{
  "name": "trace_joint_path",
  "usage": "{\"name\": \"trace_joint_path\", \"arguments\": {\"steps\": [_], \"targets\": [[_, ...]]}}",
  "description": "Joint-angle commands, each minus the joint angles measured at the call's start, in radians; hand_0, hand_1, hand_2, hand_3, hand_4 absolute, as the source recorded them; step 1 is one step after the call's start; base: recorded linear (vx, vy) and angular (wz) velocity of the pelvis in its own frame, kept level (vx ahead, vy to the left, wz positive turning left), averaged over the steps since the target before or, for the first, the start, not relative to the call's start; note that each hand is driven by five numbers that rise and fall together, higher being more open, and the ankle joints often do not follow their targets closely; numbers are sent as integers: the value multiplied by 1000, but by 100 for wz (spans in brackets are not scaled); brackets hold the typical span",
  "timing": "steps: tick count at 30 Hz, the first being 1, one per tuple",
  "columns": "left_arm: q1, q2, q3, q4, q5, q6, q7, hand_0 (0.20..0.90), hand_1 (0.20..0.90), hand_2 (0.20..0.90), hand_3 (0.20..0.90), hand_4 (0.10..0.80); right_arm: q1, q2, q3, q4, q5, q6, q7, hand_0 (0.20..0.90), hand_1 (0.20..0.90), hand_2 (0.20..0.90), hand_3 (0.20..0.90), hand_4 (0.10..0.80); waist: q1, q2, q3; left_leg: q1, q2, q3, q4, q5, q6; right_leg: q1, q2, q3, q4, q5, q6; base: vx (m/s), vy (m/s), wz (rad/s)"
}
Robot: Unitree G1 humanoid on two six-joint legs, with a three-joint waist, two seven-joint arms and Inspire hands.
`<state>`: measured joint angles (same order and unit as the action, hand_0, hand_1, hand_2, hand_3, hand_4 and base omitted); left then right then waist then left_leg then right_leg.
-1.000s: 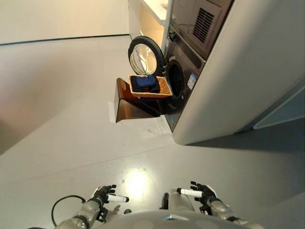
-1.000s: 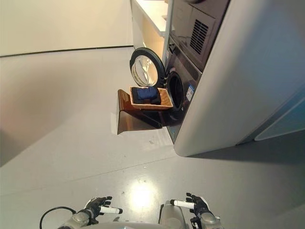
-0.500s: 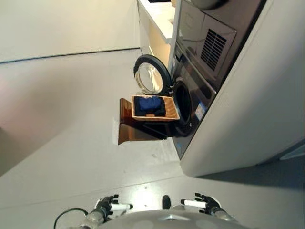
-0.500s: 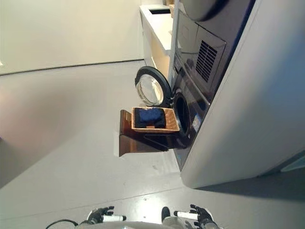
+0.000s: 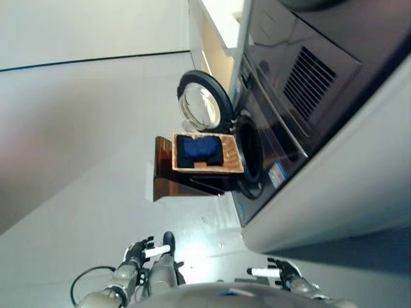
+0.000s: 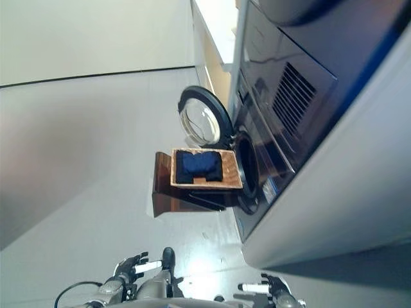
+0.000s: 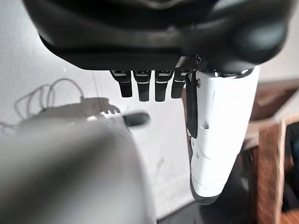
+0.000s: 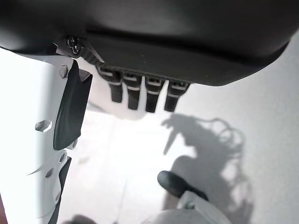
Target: Pick up the clothes and place them into the washing machine
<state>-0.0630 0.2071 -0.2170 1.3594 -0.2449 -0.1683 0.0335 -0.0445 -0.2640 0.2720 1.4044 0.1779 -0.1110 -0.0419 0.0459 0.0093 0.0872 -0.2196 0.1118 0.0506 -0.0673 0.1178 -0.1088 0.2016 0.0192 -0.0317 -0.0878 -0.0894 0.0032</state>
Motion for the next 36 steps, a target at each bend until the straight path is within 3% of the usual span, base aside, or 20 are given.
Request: {"name": "trace_joint_path", "arguments": {"steps": [1,3,4,5,7,9,11,12,14,15,16,18,20,21,22,29,31,33,34,36], "targets": [[-7,25,2,31,16,-19,3,900,900,900,900,800,13,5,-12,-6,15,-26,3,900,900,900,900,800,5,-43,-72,-24,-26,13,-19,110,36,-8,-11,68,28,-27,61,353,243,-74],[-11,32,4,27,21,-21,2,900,900,900,900,800,19,14,-20,-2,13,-25,11,900,900,900,900,800,7,-57,-92,0,-46,26,-6,83,57,-8,-45,64,73,-28,85,374,281,-47],[-19,42,6,19,20,-24,1,900,900,900,900,800,18,18,-26,-1,16,-25,22,900,900,900,900,800,7,-69,-98,21,-68,38,13,51,78,-31,-69,68,172,0,109,293,229,-9],[-19,43,6,19,20,-24,1,900,900,900,900,800,18,18,-26,-1,16,-25,22,900,900,900,900,800,7,-70,-98,22,-69,39,14,50,78,-32,-70,69,173,-1,110,255,235,11],[-28,54,5,5,17,-26,4,900,900,900,900,800,11,23,-27,-10,15,-28,23,900,900,900,900,800,3,-77,-97,44,-91,43,36,7,106,-95,-91,73,332,82,132,172,200,1],[-43,65,-9,-17,21,-29,6,900,900,900,900,800,-1,21,-12,-31,3,-31,22,900,900,900,900,800,-6,-69,-76,74,-101,39,46,-17,126,-173,-84,69,495,166,138,146,233,-5],[-55,74,-19,-21,34,-25,7,900,900,900,900,800,-17,13,5,-46,-17,-33,17,900,900,900,900,800,-17,-45,-46,102,-96,25,54,-28,141,-243,-65,45,627,204,136,169,245,12],[-58,87,-27,-18,46,-20,9,900,900,900,900,800,-34,6,47,-93,-80,-31,10,900,900,900,900,800,-18,-25,-33,143,-86,26,38,-37,147,-307,-95,-44,695,192,121,254,232,17],[-62,101,-28,-18,60,-20,11,900,900,900,900,800,-53,-7,89,-142,-145,-31,1,900,900,900,900,800,-9,-27,-31,171,-86,28,21,-52,138,-316,-173,-179,587,129,107,213,99,11],[-61,101,-28,-18,60,-20,11,900,900,900,900,800,-53,-7,89,-142,-145,-31,1,900,900,900,900,800,-13,-27,-28,174,-87,24,21,-52,137,-310,-174,-183,586,127,106,140,-17,7],[-62,103,-25,-22,65,-24,10,900,900,900,900,800,-70,-18,108,-153,-172,-31,3,900,900,900,900,800,-4,-28,-26,185,-85,25,13,-60,127,-315,-189,-242,511,94,99,129,-58,5],[-57,103,-17,-24,73,-27,4,900,900,900,900,800,-106,-34,138,-157,-210,-31,4,900,900,900,900,800,7,-50,-23,205,-99,23,2,-76,114,-312,-187,-292,327,104,103,166,-119,-8],[-57,102,-8,-25,73,-30,5,900,900,900,900,800,-144,-45,152,-184,-225,-28,-2,900,900,900,900,800,11,-78,-25,219,-112,22,-5,-91,101,-316,-182,-292,171,157,123,142,-147,-2],[-62,102,-14,-25,70,-31,7,900,900,900,900,800,-159,-47,156,-194,-222,-27,-4,900,900,900,900,800,1,-80,-17,230,-110,14,-6,-95,100,-328,-166,-219,158,171,125,130,-126,8],[-60,97,-14,-32,67,-33,11,900,900,900,900,800,-158,-47,152,-187,-214,-31,-5,900,900,900,900,800,1,-89,-21,234,-115,7,-6,-99,98,-318,-159,-185,125,178,127,127,-104,19],[-15,44,-26,-21,73,-32,5,900,900,900,900,800,-143,-64,145,-227,-196,-41,-4,900,900,900,900,800,13,-101,-83,246,-96,-4,-20,-105,76,-219,-127,-199,26,171,120,120,-108,25],[-28,53,-32,-39,69,-35,13,900,900,900,900,800,-150,-61,154,-243,-173,-51,-5,900,900,900,900,800,13,-121,-64,189,-82,-15,146,-138,54,-199,-115,-189,39,138,89,9,-184,4],[-55,62,-39,-54,55,-39,22,900,900,900,900,800,-159,-60,175,-266,-164,-52,-8,900,900,900,900,800,25,-131,-16,80,-70,-34,349,-87,27,-177,-105,-191,40,124,57,-128,-141,42],[-67,63,-38,-54,51,-39,25,900,900,900,900,800,-169,-59,185,-273,-164,-51,-7,900,900,900,900,800,40,-132,2,48,-84,-64,399,-73,28,-175,-100,-191,43,125,50,-95,-72,50],[-68,63,-31,-49,41,-38,30,900,900,900,900,800,-183,-58,201,-282,-169,-52,-12,900,900,900,900,800,52,-140,0,33,-86,-88,335,-86,41,-168,-101,-184,33,122,58,81,1,4]]}}
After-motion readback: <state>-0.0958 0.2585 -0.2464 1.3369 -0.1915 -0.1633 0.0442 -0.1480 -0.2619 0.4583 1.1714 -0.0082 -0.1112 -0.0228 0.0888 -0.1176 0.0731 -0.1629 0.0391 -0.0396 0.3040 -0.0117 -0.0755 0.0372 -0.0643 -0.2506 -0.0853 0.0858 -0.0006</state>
